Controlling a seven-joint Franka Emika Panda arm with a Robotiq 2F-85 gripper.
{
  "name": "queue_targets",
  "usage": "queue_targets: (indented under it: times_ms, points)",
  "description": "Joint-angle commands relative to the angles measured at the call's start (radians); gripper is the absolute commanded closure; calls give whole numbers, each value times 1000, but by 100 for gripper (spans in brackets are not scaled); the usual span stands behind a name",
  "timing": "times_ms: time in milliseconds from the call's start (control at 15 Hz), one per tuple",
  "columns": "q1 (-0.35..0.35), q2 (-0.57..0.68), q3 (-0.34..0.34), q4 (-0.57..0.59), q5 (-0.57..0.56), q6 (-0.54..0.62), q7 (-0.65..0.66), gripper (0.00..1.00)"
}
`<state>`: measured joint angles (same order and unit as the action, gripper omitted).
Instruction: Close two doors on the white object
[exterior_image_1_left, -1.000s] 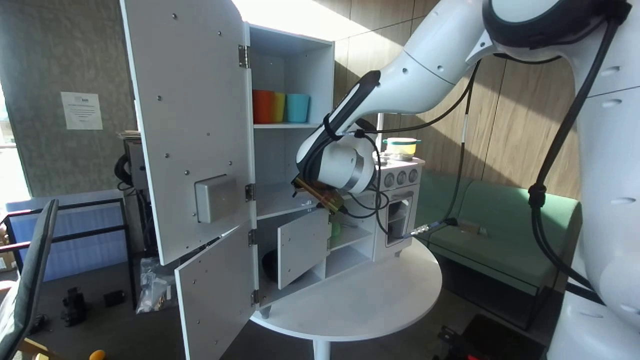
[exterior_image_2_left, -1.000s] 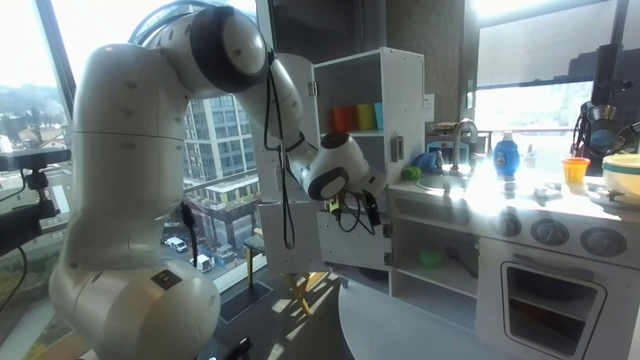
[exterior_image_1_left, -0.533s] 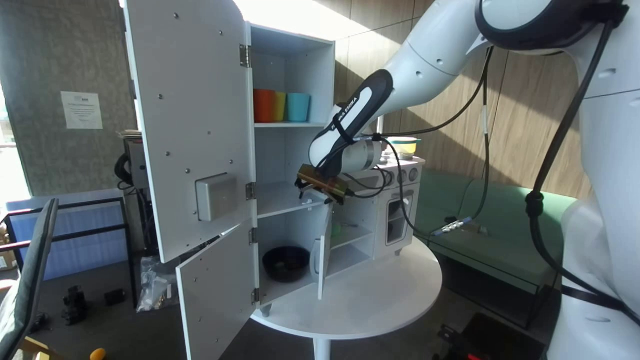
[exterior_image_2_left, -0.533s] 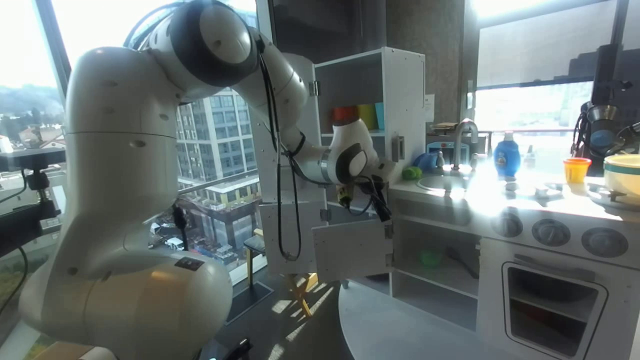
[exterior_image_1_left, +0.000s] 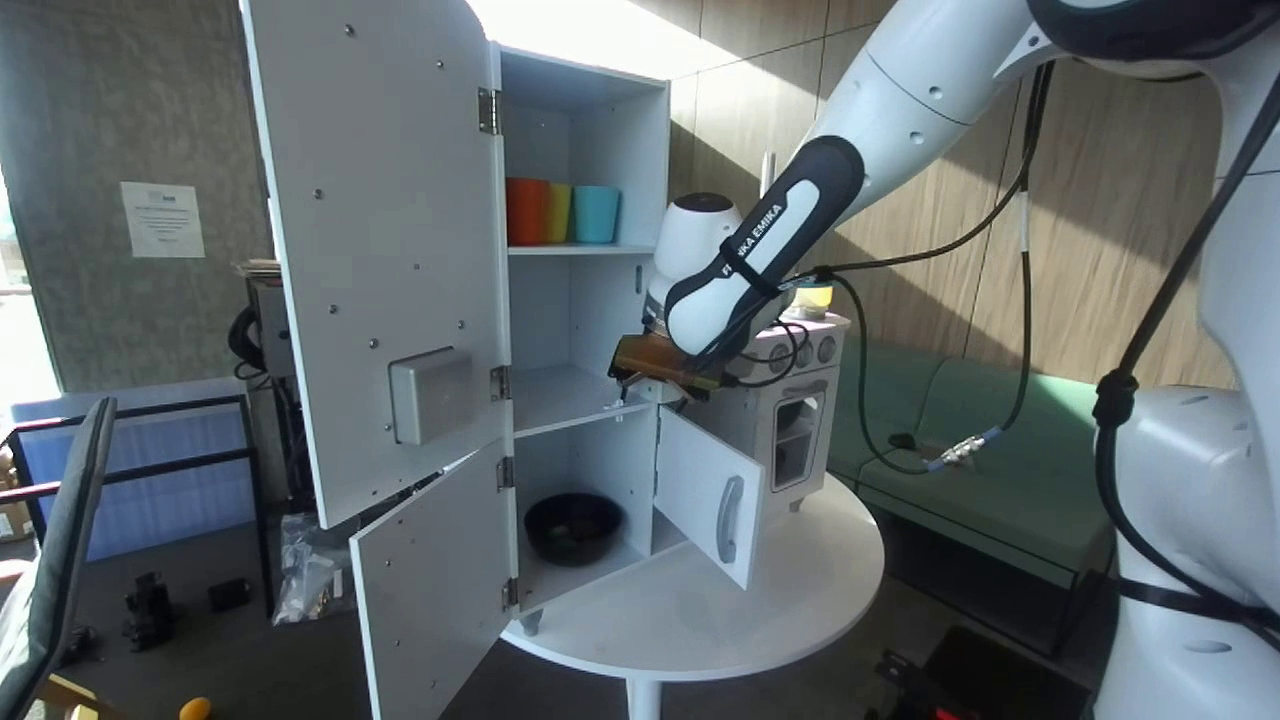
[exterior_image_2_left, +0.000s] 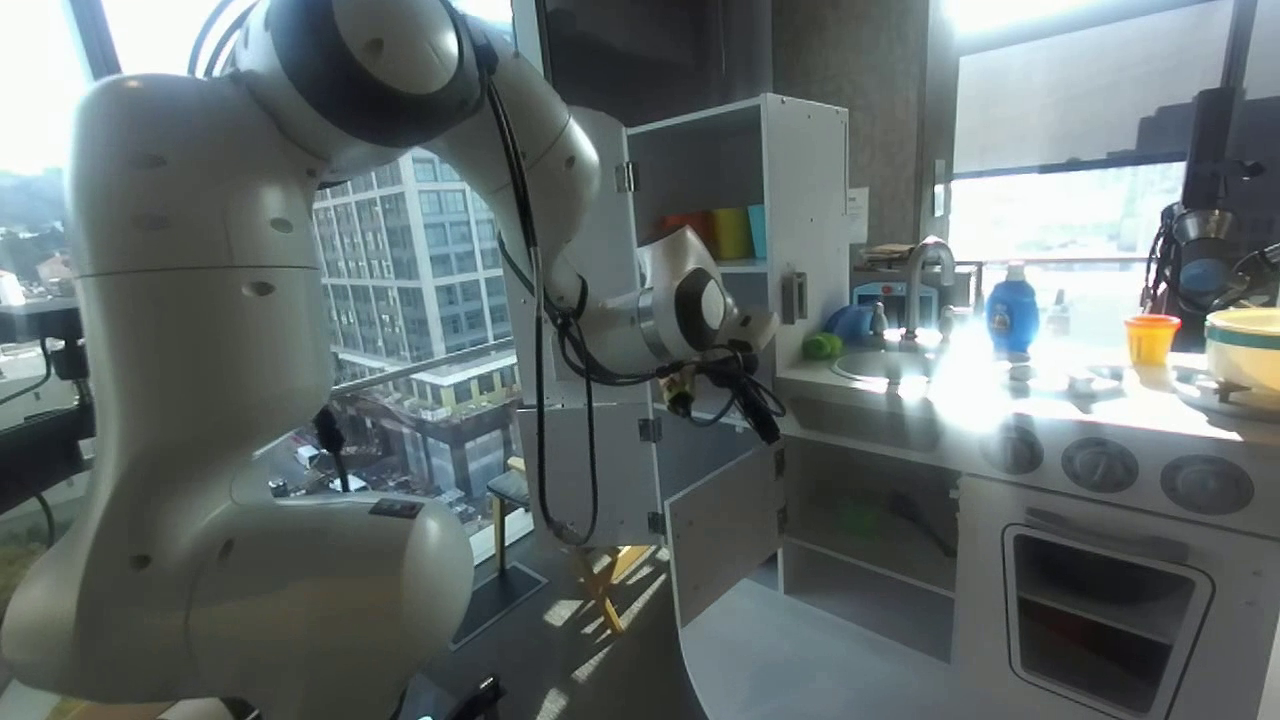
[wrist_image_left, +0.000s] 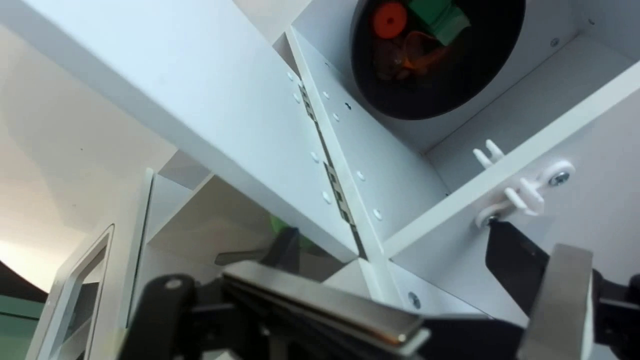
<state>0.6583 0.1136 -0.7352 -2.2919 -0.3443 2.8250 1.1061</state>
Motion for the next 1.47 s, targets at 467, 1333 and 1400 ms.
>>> queue_targets:
  times_ms: [467,1333,1400]
  points:
    - [-542,-477,429,-233,70,-402,-231,0]
    - [-744,-546,667,-411,301,-492,-483,0]
    - [-743,-535,676,-412,311,-488,-494,0]
